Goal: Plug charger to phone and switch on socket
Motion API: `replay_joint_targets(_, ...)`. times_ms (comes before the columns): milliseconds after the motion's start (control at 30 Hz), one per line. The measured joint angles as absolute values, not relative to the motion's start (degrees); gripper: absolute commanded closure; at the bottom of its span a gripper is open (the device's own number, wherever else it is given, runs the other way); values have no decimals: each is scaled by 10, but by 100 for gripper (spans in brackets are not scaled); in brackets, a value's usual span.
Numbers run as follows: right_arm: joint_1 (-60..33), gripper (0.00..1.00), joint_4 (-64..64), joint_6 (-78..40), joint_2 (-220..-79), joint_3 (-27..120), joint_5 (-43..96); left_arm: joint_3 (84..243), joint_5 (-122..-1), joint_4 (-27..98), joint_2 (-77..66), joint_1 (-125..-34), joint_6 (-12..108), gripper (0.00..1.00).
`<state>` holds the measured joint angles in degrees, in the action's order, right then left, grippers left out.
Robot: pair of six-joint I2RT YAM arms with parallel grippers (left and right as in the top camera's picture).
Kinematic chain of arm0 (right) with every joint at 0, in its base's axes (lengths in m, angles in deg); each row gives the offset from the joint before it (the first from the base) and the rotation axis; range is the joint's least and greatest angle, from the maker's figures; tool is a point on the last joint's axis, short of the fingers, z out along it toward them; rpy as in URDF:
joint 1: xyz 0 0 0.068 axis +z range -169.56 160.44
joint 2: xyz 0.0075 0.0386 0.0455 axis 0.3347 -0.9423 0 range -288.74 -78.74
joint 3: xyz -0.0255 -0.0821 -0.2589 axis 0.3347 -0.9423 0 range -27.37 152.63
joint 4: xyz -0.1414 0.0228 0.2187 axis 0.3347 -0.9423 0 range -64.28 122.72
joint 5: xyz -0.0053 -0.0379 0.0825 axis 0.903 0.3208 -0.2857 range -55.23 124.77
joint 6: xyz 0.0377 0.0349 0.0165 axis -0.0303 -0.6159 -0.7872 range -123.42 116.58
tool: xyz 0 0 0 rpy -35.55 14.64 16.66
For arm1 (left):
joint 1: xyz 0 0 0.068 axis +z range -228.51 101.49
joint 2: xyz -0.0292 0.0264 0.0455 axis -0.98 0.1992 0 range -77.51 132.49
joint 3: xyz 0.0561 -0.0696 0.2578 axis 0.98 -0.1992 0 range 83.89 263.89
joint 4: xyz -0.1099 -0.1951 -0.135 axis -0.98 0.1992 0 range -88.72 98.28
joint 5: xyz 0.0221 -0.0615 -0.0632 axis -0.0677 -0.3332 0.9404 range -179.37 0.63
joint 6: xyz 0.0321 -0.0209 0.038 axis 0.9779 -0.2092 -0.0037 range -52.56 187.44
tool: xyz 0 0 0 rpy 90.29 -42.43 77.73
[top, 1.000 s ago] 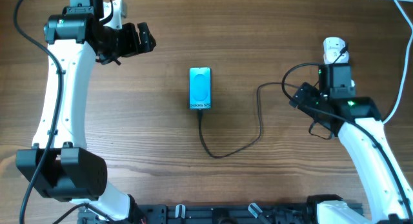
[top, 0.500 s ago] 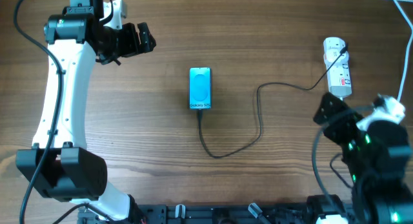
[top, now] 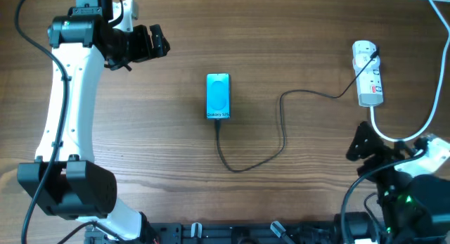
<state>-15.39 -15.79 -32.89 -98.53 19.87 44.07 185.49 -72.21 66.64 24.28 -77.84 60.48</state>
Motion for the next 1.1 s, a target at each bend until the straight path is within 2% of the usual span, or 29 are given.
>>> replay_joint_targets(167, -132, 0, 3, -223, -926, 92, 396, 1855, -722, 666, 243, -778, 605, 0)
replay_joint_targets(400, -128, 0, 155, -184, -842, -74, 360, 1855, -722, 667, 243, -778, 605, 0)
replay_joint_targets(900, -128, 0, 363, -148, -798, -239, 358, 1855, -722, 666, 243, -778, 605, 0)
replay_joint_targets(1100, -135, 0, 362, -125, -797, -268, 358, 1855, -722, 666, 243, -778, 605, 0)
